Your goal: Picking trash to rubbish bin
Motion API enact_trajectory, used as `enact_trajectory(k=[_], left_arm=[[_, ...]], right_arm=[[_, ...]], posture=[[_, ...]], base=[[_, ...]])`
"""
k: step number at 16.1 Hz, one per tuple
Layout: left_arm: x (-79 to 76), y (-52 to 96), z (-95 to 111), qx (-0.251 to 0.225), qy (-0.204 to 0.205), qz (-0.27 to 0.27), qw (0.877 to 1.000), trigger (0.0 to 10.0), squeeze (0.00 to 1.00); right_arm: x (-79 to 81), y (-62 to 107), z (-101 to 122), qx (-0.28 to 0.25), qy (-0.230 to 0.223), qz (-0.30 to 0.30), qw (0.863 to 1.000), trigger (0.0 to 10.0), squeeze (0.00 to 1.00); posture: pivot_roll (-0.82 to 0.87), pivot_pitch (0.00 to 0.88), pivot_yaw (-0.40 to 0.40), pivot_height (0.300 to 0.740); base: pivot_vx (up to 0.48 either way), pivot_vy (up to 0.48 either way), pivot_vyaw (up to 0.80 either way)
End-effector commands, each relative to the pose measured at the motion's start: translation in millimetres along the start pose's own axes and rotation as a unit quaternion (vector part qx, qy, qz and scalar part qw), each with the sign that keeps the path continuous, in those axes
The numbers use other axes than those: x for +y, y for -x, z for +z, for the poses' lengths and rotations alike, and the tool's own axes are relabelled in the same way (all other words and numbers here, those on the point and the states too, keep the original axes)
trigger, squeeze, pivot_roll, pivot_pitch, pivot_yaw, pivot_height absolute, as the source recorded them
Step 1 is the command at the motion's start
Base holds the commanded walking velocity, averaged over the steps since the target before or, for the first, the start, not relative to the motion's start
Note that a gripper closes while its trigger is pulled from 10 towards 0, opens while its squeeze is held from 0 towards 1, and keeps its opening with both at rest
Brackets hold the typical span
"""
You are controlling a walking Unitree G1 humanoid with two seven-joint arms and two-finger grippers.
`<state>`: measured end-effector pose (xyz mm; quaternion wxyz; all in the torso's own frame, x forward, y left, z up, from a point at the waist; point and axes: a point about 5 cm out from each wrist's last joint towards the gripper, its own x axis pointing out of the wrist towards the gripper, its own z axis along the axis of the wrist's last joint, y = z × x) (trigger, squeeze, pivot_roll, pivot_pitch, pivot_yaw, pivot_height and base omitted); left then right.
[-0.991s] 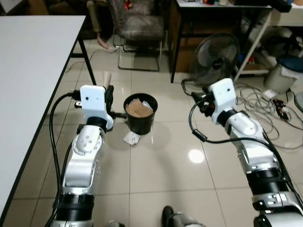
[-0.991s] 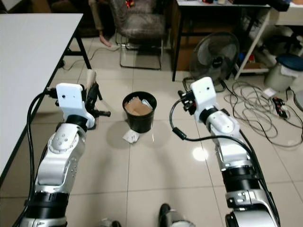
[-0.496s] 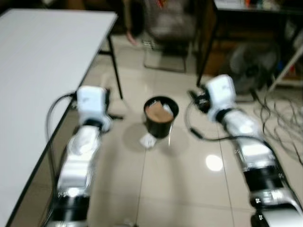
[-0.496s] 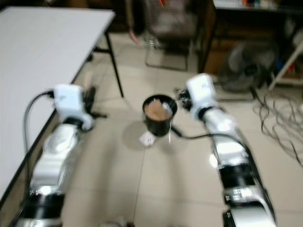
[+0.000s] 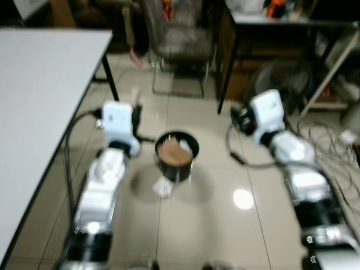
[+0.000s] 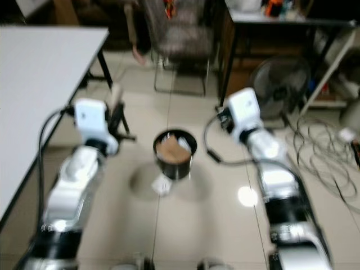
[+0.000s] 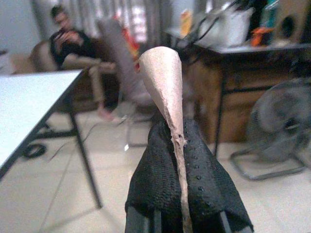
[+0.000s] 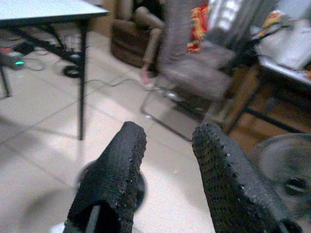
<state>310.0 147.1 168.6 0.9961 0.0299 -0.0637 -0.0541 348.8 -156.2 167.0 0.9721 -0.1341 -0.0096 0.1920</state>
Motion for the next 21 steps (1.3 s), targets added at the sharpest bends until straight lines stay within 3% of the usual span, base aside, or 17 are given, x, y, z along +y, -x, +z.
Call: enact_trajectory(k=[1, 21], left_arm=[[-3.6, -0.3, 1.8, -0.002, 0.002, -0.005, 1.0, 0.0, 0.0], [-1.4, 2.2, -3.8, 0.012, 0.0, -0.003, 1.0, 0.0, 0.0]], right_arm=[[-8.6, 2.5, 1.4, 0.0, 0.005, -0.01, 1.0, 10.0, 0.0], [-7.0, 2.3, 0.6, 0.001, 0.009, -0.006, 1.0, 10.0, 0.0]], posture=[[-0.14, 0.119, 0.019, 0.74], [-0.14, 0.125, 0.016, 0.74]], base=[[0.48, 0.0, 0.0], [0.392, 0.0, 0.0]])
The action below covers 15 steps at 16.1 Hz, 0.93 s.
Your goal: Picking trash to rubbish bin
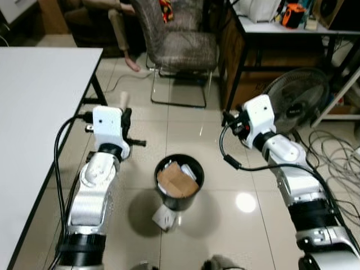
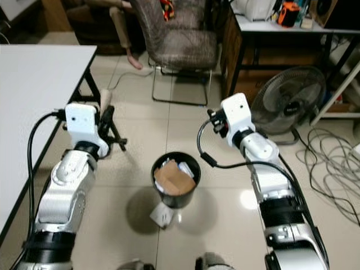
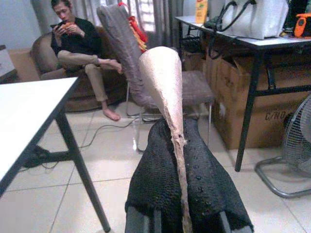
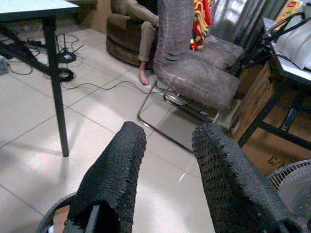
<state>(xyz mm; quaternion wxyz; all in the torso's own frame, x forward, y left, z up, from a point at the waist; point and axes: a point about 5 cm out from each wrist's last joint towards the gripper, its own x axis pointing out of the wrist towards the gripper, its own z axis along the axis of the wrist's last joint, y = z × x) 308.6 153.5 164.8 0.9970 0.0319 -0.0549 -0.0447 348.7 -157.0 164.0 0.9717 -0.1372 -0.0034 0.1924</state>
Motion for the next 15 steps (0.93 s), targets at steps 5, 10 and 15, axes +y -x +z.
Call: enact_trajectory(k=[5, 10, 15], left_arm=[[-8.1, -0.2, -0.7, 0.006, 0.0, -0.014, 1.0, 0.0, 0.0], [-8.0, 1.5, -3.4, 0.013, -0.003, -0.016, 1.0, 0.0, 0.0], [-8.3, 1.6, -3.9, 0.014, -0.004, -0.017, 1.0, 0.0, 0.0]], right_arm=[[-6.7, 2.2, 3.8, -0.006, 0.006, -0.008, 1.0, 10.0, 0.0], [-6.3, 2.6, 3.3, -0.005, 0.007, -0.007, 1.0, 10.0, 0.0], [-5.4, 2.1, 2.8, -0.004, 0.007, -0.005, 1.0, 10.0, 0.0]], posture=[[-0.14, 0.125, 0.016, 0.74], [-0.14, 0.131, 0.016, 0.74], [-0.14, 0.131, 0.016, 0.74]], base=[[0.424, 0.0, 0.0], [0.48, 0.0, 0.0], [0.48, 0.0, 0.0]])
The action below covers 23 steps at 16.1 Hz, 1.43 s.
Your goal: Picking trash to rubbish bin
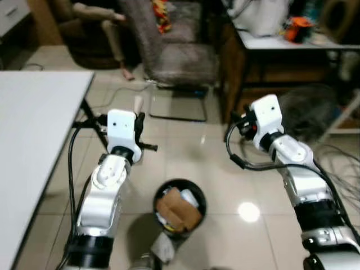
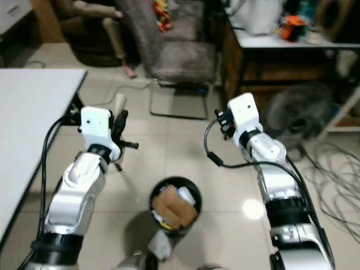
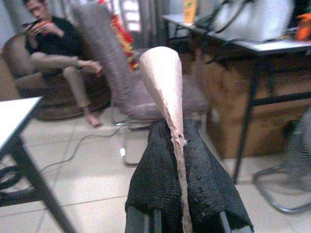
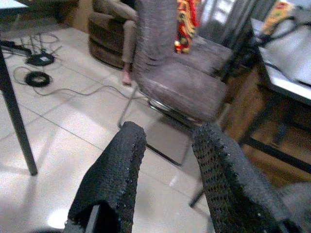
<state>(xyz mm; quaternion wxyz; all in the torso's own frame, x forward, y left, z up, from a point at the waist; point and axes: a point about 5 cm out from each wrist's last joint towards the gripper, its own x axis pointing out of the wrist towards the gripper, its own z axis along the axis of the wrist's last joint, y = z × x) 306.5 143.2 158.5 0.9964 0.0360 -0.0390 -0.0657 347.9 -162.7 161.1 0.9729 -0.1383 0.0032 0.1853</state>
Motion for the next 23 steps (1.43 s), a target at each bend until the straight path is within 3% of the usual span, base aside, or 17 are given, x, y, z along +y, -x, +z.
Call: enact_trajectory(k=[1, 4, 9, 17, 23], left_arm=[[3.0, -0.1, 2.0, -0.004, 0.0, 0.006, 1.0, 0.0, 0.0], [3.2, -0.9, 3.2, -0.008, 0.0, 0.005, 1.0, 0.0, 0.0], [0.2, 2.8, -12.2, 0.028, -0.003, -0.016, 0.999, 0.0, 0.0], [-6.0, 5.8, -60.3, 0.116, -0.019, -0.052, 0.992, 0.0, 0.0], [-1.8, -2.0, -59.4, 0.107, -0.021, -0.047, 0.993, 0.0, 0.0]], right_arm=[[-0.6, -0.8, 6.9, -0.011, 0.007, 0.001, 1.0, 10.0, 0.0], [1.5, -1.5, 5.6, -0.009, 0.004, 0.004, 1.0, 10.0, 0.0], [8.4, -1.8, -0.2, 0.002, -0.003, 0.009, 1.0, 10.0, 0.0], [21.0, -2.0, -3.5, 0.004, -0.015, 0.012, 1.0, 10.0, 0.0], [24.4, 3.0, -4.2, -0.009, -0.01, 0.024, 1.0, 10.0, 0.0]], posture=[[-0.14, 0.13, 0.018, 0.74], [-0.14, 0.128, 0.02, 0.74], [-0.13, 0.126, 0.026, 0.74], [-0.13, 0.131, 0.051, 0.74], [-0.14, 0.137, 0.066, 0.74]], base=[[0.48, 0.0, 0.0], [0.0, 0.0, 0.0], [0.0, 0.0, -0.32], [0.0, 0.0, -0.79], [0.0, 0.0, 0.0]])
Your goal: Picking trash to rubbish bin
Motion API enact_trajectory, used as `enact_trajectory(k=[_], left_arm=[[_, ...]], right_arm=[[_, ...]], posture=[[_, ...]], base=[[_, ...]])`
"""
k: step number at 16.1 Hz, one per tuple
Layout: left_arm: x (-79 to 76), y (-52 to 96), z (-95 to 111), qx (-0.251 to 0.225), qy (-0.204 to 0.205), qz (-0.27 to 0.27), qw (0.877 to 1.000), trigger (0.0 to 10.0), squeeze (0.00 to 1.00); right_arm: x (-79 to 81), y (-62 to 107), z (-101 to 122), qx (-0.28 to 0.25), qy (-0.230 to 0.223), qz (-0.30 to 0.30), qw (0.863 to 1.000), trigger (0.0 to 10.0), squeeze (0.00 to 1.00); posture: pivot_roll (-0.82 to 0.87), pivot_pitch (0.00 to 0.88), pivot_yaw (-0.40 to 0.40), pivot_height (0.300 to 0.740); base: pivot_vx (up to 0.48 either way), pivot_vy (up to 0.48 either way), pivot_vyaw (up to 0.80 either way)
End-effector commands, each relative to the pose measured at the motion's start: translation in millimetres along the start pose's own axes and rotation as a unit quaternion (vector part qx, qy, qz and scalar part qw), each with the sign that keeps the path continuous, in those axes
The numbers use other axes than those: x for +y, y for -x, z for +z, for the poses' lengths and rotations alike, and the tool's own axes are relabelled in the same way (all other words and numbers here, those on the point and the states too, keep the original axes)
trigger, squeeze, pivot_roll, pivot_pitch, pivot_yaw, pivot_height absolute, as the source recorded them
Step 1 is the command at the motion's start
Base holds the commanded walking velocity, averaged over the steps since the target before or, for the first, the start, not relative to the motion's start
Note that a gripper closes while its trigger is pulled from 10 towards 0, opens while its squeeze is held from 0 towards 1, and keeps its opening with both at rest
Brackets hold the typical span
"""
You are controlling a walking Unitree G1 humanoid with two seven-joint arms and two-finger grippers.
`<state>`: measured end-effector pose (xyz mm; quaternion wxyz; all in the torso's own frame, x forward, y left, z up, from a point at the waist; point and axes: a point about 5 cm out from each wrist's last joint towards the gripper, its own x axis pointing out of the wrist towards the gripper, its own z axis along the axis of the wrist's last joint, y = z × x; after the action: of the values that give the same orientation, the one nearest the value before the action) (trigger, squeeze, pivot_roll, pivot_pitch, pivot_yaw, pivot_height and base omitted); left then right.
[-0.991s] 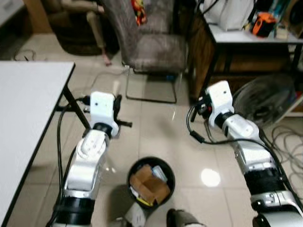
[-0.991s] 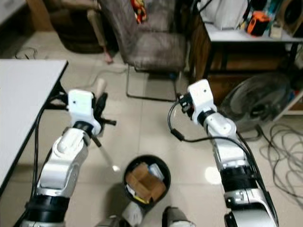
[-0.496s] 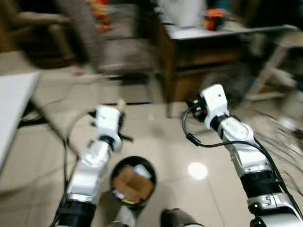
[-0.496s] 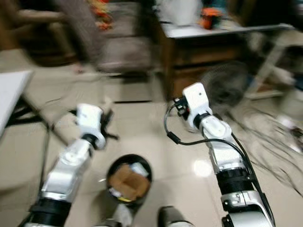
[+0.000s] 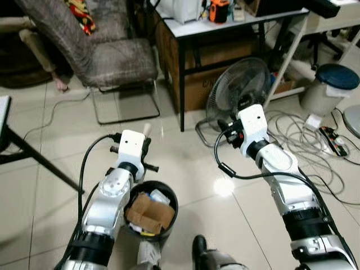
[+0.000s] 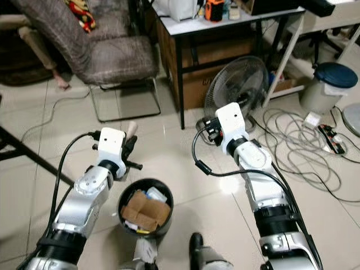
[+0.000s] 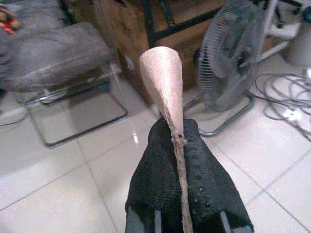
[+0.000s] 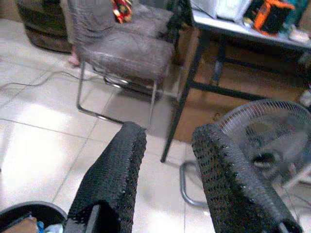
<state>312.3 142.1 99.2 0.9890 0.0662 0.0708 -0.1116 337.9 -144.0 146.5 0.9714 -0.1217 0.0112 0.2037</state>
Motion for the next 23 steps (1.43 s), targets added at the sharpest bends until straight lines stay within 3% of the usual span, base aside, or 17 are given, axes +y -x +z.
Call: enact_trajectory(k=[1, 4, 8, 12, 15, 19, 23], left_arm=[[3.3, -0.5, 0.2, -0.003, 0.001, 0.005, 1.0, 0.0, 0.0], [1.8, -2.2, -3.9, 0.005, 0.004, 0.003, 1.0, 0.0, 0.0], [-4.3, -6.8, -17.6, 0.039, 0.003, -0.008, 0.999, 0.0, 0.0], [-14.9, -14.3, -34.0, 0.082, -0.005, -0.034, 0.996, 0.0, 0.0], [-22.9, -14.4, -47.7, 0.113, -0.012, -0.055, 0.992, 0.0, 0.0], [-34.9, -14.3, -60.3, 0.138, -0.025, -0.084, 0.987, 0.0, 0.0], [-41.9, -12.6, -70.8, 0.159, -0.036, -0.107, 0.981, 0.0, 0.0]], right_arm=[[1.3, 1.6, 5.1, -0.012, 0.012, 0.008, 1.0, 10.0, 0.0], [2.0, 1.2, 4.2, -0.01, 0.004, 0.004, 1.0, 10.0, 0.0], [2.6, 3.3, 0.2, 0.003, -0.005, -0.002, 1.0, 10.0, 0.0], [15.5, 10.1, -20.5, 0.064, -0.026, 0.022, 0.997, 10.0, 0.0], [37.5, 22.6, -38.8, 0.124, -0.075, 0.069, 0.987, 10.0, 0.0], [44.7, 41.1, -53.3, 0.19, -0.129, 0.094, 0.969, 10.0, 0.0], [55.6, 64.2, -61.7, 0.257, -0.136, 0.152, 0.945, 10.0, 0.0]], posture=[[-0.14, 0.138, 0.067, 0.74], [-0.14, 0.14, 0.068, 0.74], [-0.15, 0.154, 0.072, 0.74], [-0.16, 0.179, 0.082, 0.74], [-0.17, 0.206, 0.093, 0.74], [-0.19, 0.242, 0.096, 0.74], [-0.21, 0.27, 0.094, 0.74]], base=[[0.0, 0.0, 0.8], [0.0, 0.0, 0.76], [0.0, 0.0, 0.0], [0.0, 0.0, 0.0], [0.0, 0.0, 0.0], [0.0, 0.0, 0.0], [0.0, 0.0, 0.0]])
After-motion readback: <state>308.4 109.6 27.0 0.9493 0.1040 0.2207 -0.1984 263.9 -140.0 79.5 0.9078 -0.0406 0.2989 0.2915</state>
